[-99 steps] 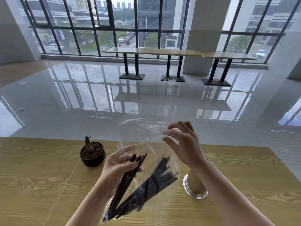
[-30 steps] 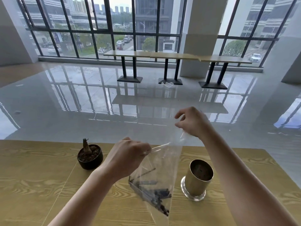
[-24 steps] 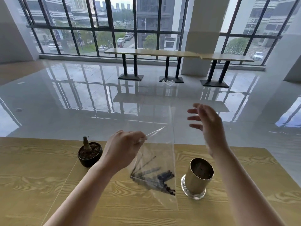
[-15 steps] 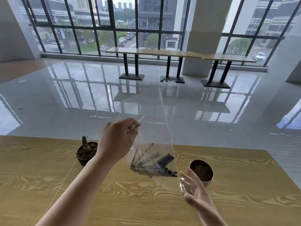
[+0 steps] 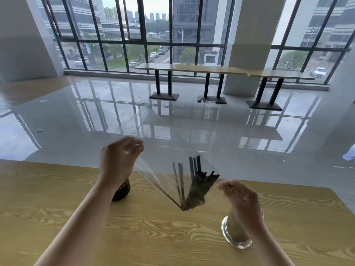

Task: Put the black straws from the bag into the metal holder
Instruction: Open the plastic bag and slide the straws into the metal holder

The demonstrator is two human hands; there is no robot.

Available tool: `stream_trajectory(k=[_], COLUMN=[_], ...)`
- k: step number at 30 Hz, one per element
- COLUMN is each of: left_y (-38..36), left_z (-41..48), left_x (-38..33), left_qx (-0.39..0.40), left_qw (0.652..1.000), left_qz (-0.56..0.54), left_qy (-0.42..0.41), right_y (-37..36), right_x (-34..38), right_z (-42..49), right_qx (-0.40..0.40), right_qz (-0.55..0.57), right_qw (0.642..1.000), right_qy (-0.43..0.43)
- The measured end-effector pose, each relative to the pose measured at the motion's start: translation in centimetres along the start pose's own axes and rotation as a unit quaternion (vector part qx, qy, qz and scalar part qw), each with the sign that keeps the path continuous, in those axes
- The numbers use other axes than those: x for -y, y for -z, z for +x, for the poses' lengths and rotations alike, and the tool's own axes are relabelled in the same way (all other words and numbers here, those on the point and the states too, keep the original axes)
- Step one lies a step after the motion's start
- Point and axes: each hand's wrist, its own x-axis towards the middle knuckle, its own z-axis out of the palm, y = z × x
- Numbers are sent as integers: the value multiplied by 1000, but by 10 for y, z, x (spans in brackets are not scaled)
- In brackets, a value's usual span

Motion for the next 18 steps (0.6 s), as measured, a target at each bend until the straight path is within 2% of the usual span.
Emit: stream_trajectory(k=[4,8,13,18], left_y=[-11,-21,-23,-21], left_z=[-7,-20,-23,-19], left_x=[23,35,35,22], left_qx=[30,21,1,-3], left_qw=[982,965,956,957], left_qz=[-153,-210,-244,-253], left_qy=[107,155,160,143], right_y=[7,13,15,21], right_x=[31,48,53,51], right_z=[17,28,33,32], right_qx=[-32,-27,-27,-36], right_qz=[4,1,14,107], right_qw=[998,997,996,992], right_qy=[48,77,81,57])
